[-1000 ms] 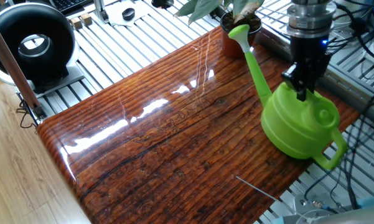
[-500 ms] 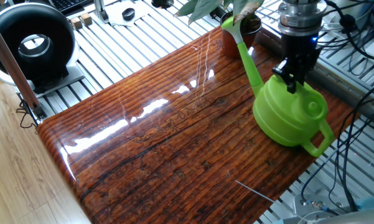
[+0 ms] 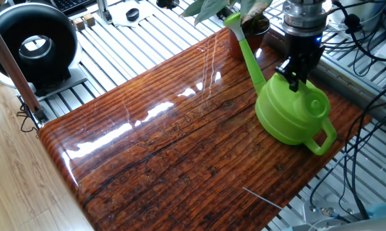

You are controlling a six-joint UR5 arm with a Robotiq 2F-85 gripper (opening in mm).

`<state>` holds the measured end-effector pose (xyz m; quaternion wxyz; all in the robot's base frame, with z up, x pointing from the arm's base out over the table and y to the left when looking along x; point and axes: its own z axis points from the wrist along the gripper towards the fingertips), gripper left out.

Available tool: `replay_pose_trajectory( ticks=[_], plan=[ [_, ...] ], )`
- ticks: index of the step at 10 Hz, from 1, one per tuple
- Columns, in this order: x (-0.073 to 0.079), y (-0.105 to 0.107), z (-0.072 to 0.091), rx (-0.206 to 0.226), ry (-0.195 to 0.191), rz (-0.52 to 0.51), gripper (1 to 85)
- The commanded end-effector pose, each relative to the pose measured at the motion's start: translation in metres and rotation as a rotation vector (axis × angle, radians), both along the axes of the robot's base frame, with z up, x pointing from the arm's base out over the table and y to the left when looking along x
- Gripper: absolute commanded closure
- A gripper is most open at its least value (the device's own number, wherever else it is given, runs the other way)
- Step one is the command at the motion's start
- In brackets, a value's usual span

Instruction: Water the plant

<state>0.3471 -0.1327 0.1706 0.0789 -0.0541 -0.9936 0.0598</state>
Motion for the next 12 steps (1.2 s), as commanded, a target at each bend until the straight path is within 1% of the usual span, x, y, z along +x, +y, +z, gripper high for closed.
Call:
replay_pose_trajectory(
  ticks=[1, 2, 5, 6, 8, 9, 10, 12],
  plan=[
    [0.021, -0.001, 0.0, -0.005, -0.084, 0.011, 84.3],
    [0.03, -0.006, 0.001, -0.023, -0.122, 0.019, 84.3],
    [0.047, -0.007, 0.001, -0.028, -0.187, 0.029, 84.3],
    [0.053, -0.006, 0.001, -0.023, -0.208, 0.03, 84.3],
    [0.054, -0.01, 0.002, -0.039, -0.219, 0.021, 84.3],
    [0.053, -0.009, 0.004, -0.038, -0.225, 0.008, 84.3],
    [0.047, -0.004, 0.004, -0.019, -0.216, -0.004, 84.3],
    [0.036, 0.004, -0.001, 0.031, -0.194, -0.007, 84.3]
  ],
)
